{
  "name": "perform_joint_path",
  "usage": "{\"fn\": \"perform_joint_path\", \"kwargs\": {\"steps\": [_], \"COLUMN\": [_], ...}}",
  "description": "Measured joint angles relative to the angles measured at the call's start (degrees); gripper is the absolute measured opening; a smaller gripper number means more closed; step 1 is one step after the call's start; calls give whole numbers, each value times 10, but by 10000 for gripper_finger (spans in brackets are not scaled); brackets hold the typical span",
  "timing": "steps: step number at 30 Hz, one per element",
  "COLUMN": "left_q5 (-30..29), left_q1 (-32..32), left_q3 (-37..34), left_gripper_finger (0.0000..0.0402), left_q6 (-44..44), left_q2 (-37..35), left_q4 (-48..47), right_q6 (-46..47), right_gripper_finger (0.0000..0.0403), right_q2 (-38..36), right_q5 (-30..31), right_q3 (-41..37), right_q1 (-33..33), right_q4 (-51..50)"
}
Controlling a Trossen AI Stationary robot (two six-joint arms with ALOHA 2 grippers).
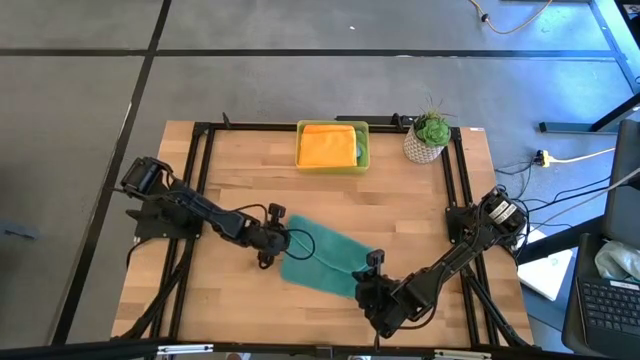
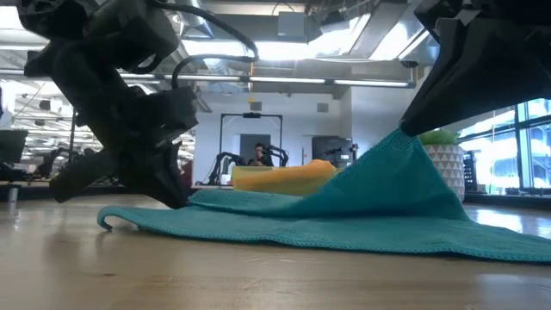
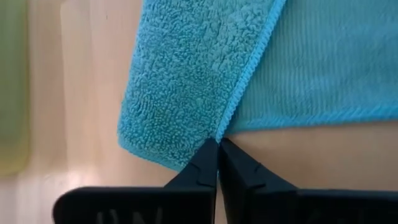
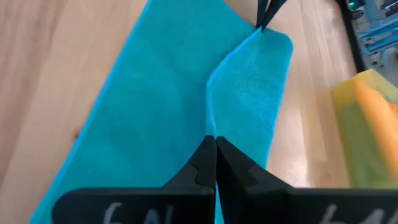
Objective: Fold microfiber towels
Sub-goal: Fold the blue cloth
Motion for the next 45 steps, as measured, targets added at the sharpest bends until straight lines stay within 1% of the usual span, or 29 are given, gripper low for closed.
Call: {"fn": "perform_joint_path", "kwargs": {"steps": [4,9,13,17,23,31,34,38,43,45], "left_q5": [-30,-35,-41,-49,-61,-60,-61,-61,-60,-51], "left_q1": [-7,-8,-18,-45,-97,-174,-197,-219,-230,-230], "left_q3": [36,82,116,146,176,179,179,179,179,179], "left_gripper_finger": [1,0,0,0,0,0,0,0,0,0], "left_q6": [-3,-34,-61,-100,-192,-290,-317,-335,-334,-334], "left_q2": [1,1,1,0,0,0,0,0,0,0], "left_q4": [-91,-171,-205,-232,-283,-280,-275,-254,-225,-224], "right_q6": [1,2,2,18,65,140,165,172,193,199], "right_gripper_finger": [3,3,3,3,3,3,3,3,3,3], "right_q2": [0,0,0,0,0,0,0,0,0,0], "right_q5": [16,25,26,25,24,-11,-13,-23,-65,-79], "right_q3": [0,0,0,0,0,0,0,0,0,0], "right_q1": [0,0,1,13,39,70,75,77,73,69], "right_q4": [-17,-24,-23,-25,-43,-59,-69,-68,-77,-79]}}
